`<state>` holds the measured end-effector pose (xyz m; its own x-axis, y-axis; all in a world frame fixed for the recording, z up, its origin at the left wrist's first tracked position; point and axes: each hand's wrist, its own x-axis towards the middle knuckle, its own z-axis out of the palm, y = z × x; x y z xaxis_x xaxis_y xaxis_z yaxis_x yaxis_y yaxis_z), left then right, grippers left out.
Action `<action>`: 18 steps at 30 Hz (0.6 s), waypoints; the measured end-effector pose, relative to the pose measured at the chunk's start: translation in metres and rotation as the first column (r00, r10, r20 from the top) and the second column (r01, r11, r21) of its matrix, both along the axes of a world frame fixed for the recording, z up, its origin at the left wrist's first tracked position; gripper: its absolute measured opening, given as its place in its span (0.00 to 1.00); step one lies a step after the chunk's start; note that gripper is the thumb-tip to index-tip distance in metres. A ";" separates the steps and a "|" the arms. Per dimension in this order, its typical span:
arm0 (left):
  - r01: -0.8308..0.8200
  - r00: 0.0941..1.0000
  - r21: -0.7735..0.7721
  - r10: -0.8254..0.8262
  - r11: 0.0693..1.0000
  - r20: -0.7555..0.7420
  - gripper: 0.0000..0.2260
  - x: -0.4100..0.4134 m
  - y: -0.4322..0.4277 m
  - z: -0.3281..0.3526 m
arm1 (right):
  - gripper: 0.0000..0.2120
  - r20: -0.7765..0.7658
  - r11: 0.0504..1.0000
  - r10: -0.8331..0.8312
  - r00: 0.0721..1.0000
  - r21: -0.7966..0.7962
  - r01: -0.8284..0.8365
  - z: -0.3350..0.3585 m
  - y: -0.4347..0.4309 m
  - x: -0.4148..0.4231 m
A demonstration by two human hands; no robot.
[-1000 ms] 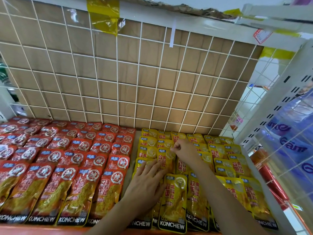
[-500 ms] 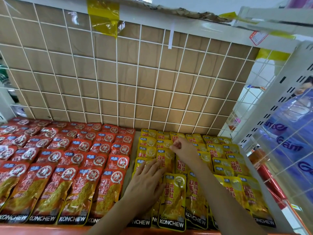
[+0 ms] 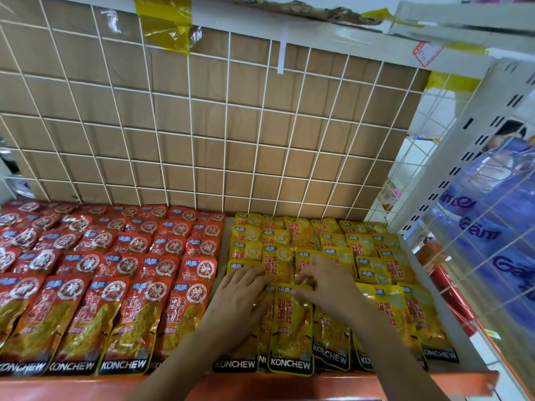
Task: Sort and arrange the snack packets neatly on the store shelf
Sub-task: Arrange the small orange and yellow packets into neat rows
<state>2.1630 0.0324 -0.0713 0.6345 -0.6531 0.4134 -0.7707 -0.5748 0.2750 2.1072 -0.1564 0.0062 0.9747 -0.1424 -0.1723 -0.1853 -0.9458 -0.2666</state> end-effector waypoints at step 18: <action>0.020 0.994 0.081 -0.011 0.997 -0.111 0.22 0.001 0.002 0.007 | 0.09 0.129 0.780 -0.286 0.949 0.607 0.153 0.002 -0.018 0.000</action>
<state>2.1635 0.0343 -0.0641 0.6632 -0.6916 0.2861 -0.7470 -0.5873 0.3117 2.1070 -0.1743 0.0080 0.9509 -0.2943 -0.0961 -0.2475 -0.5362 -0.8070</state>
